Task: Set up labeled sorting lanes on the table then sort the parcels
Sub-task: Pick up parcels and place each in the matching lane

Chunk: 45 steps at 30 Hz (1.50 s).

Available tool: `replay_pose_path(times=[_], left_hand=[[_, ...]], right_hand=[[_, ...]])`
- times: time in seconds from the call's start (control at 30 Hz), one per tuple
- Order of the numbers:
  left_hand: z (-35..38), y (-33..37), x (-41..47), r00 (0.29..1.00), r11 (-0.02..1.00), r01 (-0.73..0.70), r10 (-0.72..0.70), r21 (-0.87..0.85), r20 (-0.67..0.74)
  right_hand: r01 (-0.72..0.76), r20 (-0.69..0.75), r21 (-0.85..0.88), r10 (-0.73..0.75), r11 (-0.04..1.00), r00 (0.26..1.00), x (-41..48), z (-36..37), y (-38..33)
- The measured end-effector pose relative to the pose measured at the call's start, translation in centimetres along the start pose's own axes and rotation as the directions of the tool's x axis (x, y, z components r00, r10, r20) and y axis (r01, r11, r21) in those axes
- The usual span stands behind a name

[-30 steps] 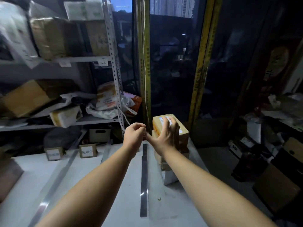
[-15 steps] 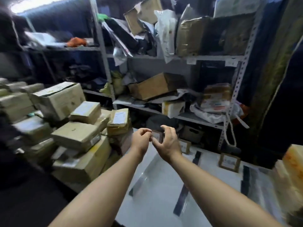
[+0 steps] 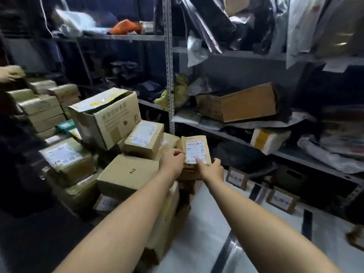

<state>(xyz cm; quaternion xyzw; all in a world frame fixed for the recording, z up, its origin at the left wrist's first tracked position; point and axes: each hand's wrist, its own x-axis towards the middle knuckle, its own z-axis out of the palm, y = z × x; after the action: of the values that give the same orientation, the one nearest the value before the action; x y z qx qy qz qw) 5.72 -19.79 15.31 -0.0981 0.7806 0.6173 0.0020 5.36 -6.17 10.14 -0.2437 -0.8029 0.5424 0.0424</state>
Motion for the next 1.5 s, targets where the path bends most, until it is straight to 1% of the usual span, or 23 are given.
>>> replay_pose_path(times=[0.07,0.1,0.2,0.27,0.33,0.43,0.53,0.6,0.67,0.73,0.8,0.87,0.93,1.03,1.17,1.27,1.4,1.5], left_hand=[[0.6,0.5,1.5,0.999,1.000,0.010,-0.010,-0.001,0.032],[0.9,0.6,2.1,0.999,1.000,0.006,-0.006,-0.008,0.045],[1.2,0.6,3.0,0.998,0.999,0.020,-0.022,0.025,0.062],[1.4,0.5,3.4,0.998,0.999,0.025,-0.027,0.041,0.060],[1.6,0.6,3.5,0.997,0.999,0.023,-0.026,0.032,0.071],[2.1,1.4,2.8,0.998,1.000,-0.002,0.001,0.022,0.064],[2.9,2.4,1.3,0.999,0.998,-0.050,0.050,0.029,0.008],[3.9,3.2,-0.4,0.998,0.998,-0.061,0.061,-0.022,0.032],[5.7,3.3,-2.3,0.989,0.990,-0.001,0.022,-0.140,0.147],[8.0,3.5,-4.6,0.954,0.962,0.103,-0.024,-0.251,0.299],[10.8,3.5,-7.4,0.910,0.941,0.158,-0.021,-0.299,0.415],[13.7,3.8,-11.3,0.875,0.939,0.138,0.033,-0.314,0.484],[16.8,4.2,-15.9,0.851,0.947,0.085,0.092,-0.309,0.516],[21.6,3.8,-22.0,0.841,0.946,0.057,0.126,-0.319,0.525],[26.5,2.7,-29.2,0.819,0.952,0.016,0.164,-0.307,0.550],[29.8,1.3,-33.8,0.790,0.965,-0.020,0.175,-0.261,0.588],[32.1,0.3,-38.9,0.719,0.977,-0.046,0.177,-0.208,0.672],[33.8,-0.5,-41.3,0.629,0.975,-0.065,0.204,-0.211,0.750]], right_hand=[[-0.094,-0.010,0.075,0.095,0.993,0.995,1.5,0.9,0.4],[-0.132,0.014,0.120,0.132,0.984,0.991,2.0,1.1,0.6],[-0.270,0.164,0.315,0.228,0.910,0.960,2.5,0.9,0.7],[-0.320,0.238,0.392,0.241,0.862,0.941,2.6,0.4,0.6],[-0.318,0.247,0.446,0.226,0.837,0.942,2.5,0.0,0.4],[-0.241,0.215,0.510,0.148,0.826,0.965,2.4,-1.1,0.2],[-0.140,0.154,0.553,0.065,0.821,0.986,1.5,-3.8,0.2],[-0.082,0.113,0.596,0.017,0.799,0.993,0.3,-6.4,0.5],[-0.006,0.076,0.615,-0.052,0.788,0.996,-1.0,-9.4,1.3],[0.061,0.037,0.645,-0.110,0.762,0.993,-2.5,-12.5,2.8],[0.110,-0.013,0.674,-0.137,0.731,0.990,-4.4,-16.0,4.4],[0.146,-0.064,0.687,-0.140,0.712,0.988,-6.5,-19.8,6.3],[0.189,-0.121,0.672,-0.146,0.716,0.982,-8.8,-23.9,8.5],[0.229,-0.206,0.624,-0.125,0.747,0.970,-12.2,-30.1,12.6],[0.232,-0.227,0.579,-0.119,0.782,0.967,-17.0,-37.0,17.7],[0.247,-0.303,0.551,-0.085,0.797,0.949,-20.0,-41.0,21.6],[0.259,-0.401,0.498,-0.045,0.828,0.915,-23.1,-44.5,25.4],[0.278,-0.490,0.466,-0.016,0.840,0.872,-25.4,-45.9,28.0]])
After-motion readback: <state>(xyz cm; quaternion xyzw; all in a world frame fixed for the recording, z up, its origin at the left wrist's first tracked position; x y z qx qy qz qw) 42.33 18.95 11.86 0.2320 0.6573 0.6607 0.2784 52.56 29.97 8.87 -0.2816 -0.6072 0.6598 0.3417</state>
